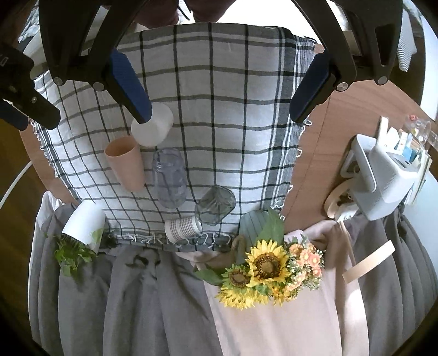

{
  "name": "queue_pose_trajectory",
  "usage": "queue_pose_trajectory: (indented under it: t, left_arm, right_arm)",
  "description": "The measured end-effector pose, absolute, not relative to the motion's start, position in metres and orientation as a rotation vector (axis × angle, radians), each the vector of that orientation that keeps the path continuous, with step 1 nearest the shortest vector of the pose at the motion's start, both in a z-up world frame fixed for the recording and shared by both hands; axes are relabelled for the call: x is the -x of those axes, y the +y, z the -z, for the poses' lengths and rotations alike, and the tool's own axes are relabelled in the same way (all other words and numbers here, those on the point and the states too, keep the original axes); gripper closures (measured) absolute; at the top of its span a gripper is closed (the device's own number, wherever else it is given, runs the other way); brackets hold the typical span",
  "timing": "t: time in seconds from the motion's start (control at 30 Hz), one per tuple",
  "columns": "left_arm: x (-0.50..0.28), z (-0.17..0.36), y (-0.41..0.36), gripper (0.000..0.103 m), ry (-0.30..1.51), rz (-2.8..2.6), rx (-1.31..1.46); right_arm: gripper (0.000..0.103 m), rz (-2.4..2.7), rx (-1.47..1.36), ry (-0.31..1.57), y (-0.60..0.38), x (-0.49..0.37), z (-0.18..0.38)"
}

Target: Flip cup upside down

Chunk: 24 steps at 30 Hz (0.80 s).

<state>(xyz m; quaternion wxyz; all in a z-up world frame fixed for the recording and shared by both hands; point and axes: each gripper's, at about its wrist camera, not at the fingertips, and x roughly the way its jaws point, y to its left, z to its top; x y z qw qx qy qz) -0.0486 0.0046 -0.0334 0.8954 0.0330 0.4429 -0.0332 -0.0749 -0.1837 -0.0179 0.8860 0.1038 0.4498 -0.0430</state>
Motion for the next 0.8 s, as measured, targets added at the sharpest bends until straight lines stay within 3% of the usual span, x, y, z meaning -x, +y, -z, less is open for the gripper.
queue_pose_trajectory:
  t: [0.8]
  left_arm:
    - [0.050,0.037,0.018,0.000,0.925,0.070,-0.058]
  right_arm:
    - [0.008,0.072,-0.196,0.926,-0.162,0.076,0.015]
